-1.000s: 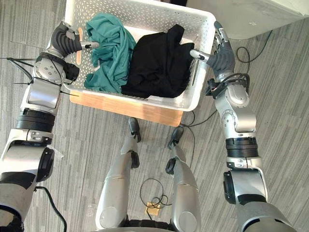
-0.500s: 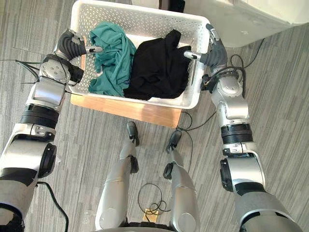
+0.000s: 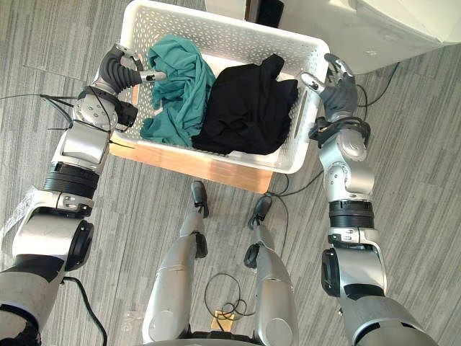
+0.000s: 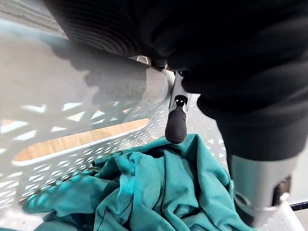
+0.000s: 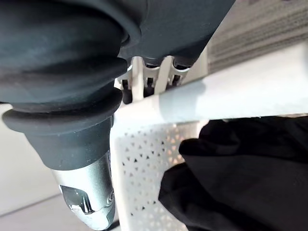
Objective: Pick up the laundry basket with both hands and put the clothes into the washing machine.
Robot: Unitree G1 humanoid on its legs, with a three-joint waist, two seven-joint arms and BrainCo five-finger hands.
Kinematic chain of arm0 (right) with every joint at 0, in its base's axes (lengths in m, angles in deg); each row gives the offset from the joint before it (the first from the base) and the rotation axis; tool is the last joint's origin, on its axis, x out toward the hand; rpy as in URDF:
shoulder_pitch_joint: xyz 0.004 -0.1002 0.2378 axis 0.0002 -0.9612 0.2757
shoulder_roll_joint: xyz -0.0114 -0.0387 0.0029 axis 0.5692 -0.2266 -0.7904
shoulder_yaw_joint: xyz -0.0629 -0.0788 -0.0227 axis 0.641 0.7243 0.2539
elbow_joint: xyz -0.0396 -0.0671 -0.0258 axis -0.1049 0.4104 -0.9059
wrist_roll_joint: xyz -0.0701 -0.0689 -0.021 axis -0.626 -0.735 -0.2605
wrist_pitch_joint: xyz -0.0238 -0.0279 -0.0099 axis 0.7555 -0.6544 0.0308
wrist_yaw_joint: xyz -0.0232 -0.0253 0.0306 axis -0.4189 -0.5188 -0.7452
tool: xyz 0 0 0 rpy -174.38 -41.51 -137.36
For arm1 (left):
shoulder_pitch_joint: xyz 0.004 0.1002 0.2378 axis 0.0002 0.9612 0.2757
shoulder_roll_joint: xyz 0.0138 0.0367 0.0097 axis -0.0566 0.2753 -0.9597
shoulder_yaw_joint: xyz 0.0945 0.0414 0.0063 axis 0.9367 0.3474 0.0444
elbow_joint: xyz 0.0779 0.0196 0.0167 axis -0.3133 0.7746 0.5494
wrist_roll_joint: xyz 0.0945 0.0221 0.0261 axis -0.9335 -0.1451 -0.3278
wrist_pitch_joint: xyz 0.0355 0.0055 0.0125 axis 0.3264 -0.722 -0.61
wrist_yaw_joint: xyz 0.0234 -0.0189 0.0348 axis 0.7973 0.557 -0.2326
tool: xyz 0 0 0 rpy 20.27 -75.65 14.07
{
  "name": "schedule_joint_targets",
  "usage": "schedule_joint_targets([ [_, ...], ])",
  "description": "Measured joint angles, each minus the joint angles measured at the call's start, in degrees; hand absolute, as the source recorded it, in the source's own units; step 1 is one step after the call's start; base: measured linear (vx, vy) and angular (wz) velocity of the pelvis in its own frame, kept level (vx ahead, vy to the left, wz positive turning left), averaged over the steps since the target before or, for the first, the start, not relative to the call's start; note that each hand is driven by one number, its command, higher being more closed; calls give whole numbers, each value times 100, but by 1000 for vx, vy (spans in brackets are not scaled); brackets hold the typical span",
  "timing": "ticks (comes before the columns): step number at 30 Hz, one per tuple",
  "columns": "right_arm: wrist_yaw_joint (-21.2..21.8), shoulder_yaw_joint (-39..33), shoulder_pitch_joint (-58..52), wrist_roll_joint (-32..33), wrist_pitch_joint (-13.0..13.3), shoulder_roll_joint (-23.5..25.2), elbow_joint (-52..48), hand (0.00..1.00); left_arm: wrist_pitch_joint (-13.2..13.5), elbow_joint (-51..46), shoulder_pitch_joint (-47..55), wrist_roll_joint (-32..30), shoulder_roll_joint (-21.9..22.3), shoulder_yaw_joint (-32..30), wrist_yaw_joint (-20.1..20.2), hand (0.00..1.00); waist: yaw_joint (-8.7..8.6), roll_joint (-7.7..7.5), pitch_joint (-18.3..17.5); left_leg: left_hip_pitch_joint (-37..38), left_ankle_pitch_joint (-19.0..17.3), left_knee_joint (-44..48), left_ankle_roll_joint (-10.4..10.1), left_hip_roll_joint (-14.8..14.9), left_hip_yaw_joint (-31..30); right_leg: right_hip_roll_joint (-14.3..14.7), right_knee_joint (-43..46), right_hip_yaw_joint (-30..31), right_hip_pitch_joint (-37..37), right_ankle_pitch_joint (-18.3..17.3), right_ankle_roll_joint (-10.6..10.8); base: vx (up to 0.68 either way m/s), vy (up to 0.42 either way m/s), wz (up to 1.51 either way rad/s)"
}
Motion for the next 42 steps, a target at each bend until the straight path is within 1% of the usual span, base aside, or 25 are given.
schedule_joint_targets([
  [3, -99, -283, -138, 127, 46, -17, -362, 0, -19, -154, 65, -1, 27, -56, -4, 0, -2, -1, 1, -129, -91, 198, 63, 47, 47, -2, 100, 64, -117, -34, 31, -7, 14, -10],
  [4, -104, -355, -158, 174, 69, -27, -440, 0, -25, -200, 93, -1, 24, -59, -4, 0, -3, 0, 1, -146, -104, 225, 69, 52, 63, -4, 110, 84, -136, -68, 80, -12, 12, -12],
  [6, -113, -498, -244, 279, 156, -114, -612, 0, -43, -302, 151, -1, 31, -59, -2, 0, -16, -1, 1, -209, -188, 377, 77, 78, 75, -4, 118, 103, -145, -71, 83, -8, 10, -7],
  [8, -116, -657, -356, 303, 198, -378, -818, 0, -35, -363, 222, -2, 43, -59, -1, 0, -15, -3, 2, -307, -322, 597, 81, 118, 76, -4, 168, 117, -165, -92, 107, 0, 7, -4],
  [11, -103, -856, -468, 366, 257, -645, -1069, 0, -35, -480, 223, -5, 37, -110, 1, 0, -25, -7, 5, -454, -421, 807, 97, 152, 53, -6, 226, 115, -235, -111, 124, 1, 2, -1],
  [13, -101, -887, -552, 446, 292, -740, -1069, 0, -33, -483, 227, -6, 42, -113, 11, 0, -22, -9, 7, -485, -473, 906, 118, 166, 49, -12, 261, 117, -235, -117, 132, 0, 0, 0],
  [14, -89, -888, -627, 449, 313, -747, -1070, 0, -34, -483, 236, -8, 42, -113, 17, 0, -23, -10, 7, -505, -525, 988, 125, 185, 45, -15, 306, 118, -235, -153, 182, 0, 0, 0],
  [17, -66, -888, -775, 448, 317, -756, -1070, 0, -22, -515, 243, -10, 31, -111, 23, 0, -23, -17, 12, -575, -613, 1136, 131, 221, 28, -15, 376, 113, -263, -187, 199, 0, 0, 0],
  [22, 175, -911, -1138, 445, 287, -903, -1070, 0, 50, -687, 265, -17, -15, -119, 28, 0, -21, -73, 55, -637, -644, 1175, 117, 227, 7, -20, 415, 100, -311, -205, 214, 6, -5, 0],
  [27, 400, -902, -1446, 416, 157, -883, -1053, 0, 56, -730, 316, -21, -33, -130, 34, 0, -27, -73, 56, -635, -654, 1197, 121, 228, -6, -36, 501, 94, -330, -236, 189, 22, -17, 1],
  [30, 490, -730, -1540, 291, 75, -720, -1025, 0, 39, -733, 334, -25, -34, -168, 40, 0, -44, -74, 57, -620, -666, 1194, 103, 228, -3, -45, 533, 96, -331, -254, 181, 0, 0, 0],
  [32, 623, -431, -1514, 220, -46, -465, -865, 0, -16, -747, 366, -24, -32, -163, 51, 0, -45, -74, 58, -583, -666, 1179, 101, 227, 3, -62, 608, 96, -338, -325, 175, 24, -37, 1],
  [37, 693, -43, -1480, 223, -94, -143, -713, 0, -65, -953, 442, 118, -32, -210, -2, 0, -32, -72, 59, -548, -650, 1080, 98, 221, 50, -70, 609, 99, -354, -319, 159, 20, -20, 0],
  [39, 690, 34, -1402, 243, -82, -35, -651, 0, -50, -1057, 443, 460, -23, -264, -200, 0, -40, -69, 63, -534, -632, 1051, 111, 199, 53, -85, 609, 99, -355, -319, 159, 52, -30, 2],
  [40, 690, 61, -1337, 250, -64, -4, -585, 0, -35, -1192, 444, 670, -20, -374, -359, 0, -39, -80, 79, -501, -613, 995, 90, 173, 60, -100, 610, 104, -352, -321, 159, 50, -20, 4],
  [42, 679, 73, -1299, 283, -40, -2, -520, 0, 85, -1345, 443, 999, 6, -663, -619, 0, -39, -85, 87, -444, -582, 882, 60, 134, 68, -123, 610, 105, -349, -324, 155, 46, -19, 4],
])
